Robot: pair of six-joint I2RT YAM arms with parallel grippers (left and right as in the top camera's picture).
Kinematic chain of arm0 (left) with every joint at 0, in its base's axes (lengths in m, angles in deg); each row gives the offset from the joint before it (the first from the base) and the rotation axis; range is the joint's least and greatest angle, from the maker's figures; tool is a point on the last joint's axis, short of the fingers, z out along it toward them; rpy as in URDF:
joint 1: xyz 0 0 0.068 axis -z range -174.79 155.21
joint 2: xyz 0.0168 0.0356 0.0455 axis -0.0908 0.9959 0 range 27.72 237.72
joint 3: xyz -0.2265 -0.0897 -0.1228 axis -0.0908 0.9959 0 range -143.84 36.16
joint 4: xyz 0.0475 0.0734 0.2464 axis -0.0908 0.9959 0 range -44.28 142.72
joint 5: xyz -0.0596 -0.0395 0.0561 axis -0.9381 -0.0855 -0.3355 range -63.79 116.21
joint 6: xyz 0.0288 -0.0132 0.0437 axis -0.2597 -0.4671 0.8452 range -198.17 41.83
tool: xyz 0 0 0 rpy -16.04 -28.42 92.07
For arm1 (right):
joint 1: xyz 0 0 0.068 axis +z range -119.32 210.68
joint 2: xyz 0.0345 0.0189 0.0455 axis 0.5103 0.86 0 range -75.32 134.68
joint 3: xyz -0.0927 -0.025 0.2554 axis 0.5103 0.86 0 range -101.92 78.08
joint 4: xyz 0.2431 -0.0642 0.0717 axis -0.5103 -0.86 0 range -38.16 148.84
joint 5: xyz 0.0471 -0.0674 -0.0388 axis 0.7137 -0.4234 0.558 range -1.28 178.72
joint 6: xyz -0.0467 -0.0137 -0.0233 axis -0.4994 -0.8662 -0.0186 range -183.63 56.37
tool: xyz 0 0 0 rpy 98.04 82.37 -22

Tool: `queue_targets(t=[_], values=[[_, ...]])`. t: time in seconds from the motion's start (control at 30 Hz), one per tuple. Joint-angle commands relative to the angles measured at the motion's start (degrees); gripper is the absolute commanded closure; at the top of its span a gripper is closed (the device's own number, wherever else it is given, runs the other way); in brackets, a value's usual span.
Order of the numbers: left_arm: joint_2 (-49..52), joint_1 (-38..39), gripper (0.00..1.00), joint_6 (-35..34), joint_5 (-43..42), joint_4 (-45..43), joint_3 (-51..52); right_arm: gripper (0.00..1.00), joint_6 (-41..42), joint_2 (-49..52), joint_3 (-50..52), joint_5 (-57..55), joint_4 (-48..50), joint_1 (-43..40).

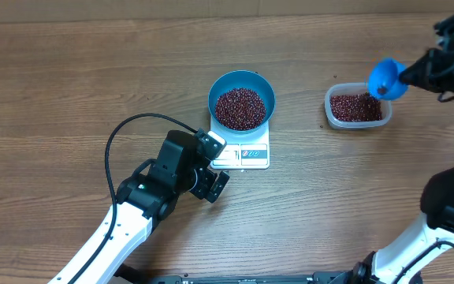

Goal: Scoop item into bowl and weigh 150g on scale
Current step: 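Lift the blue scoop out of the bowl and move it right, then lower the blue scoop onto the table and release it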

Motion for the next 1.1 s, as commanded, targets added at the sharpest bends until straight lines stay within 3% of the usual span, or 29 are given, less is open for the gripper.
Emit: queue_targets(t=[0.0,0.27,0.47,0.83,1.07], values=[[0.2,-0.2,0.01,-1.2,0.4,0.0,-0.1,0.96,12.0,-2.2,-1.7,-25.9,1.3,8.0],[0.2,-0.2,0.01,-1.2,0.4,0.0,-0.1,0.96,25.0,-2.2,-1.6,-57.9,0.5,21.9],[0.2,-0.2,0.0,-1.2,0.4,0.0,-0.1,0.96,26.5,-2.2,-1.6,-64.9,0.6,28.6],[0.2,-0.2,0.0,-1.2,0.4,0.0,-0.1,0.96,26.3,-3.8,-1.7,-53.7,0.7,29.4],[0.2,-0.2,0.0,-1.2,0.4,0.0,-0.1,0.96,19.4,-14.8,-1.7,-31.5,0.6,24.7]])
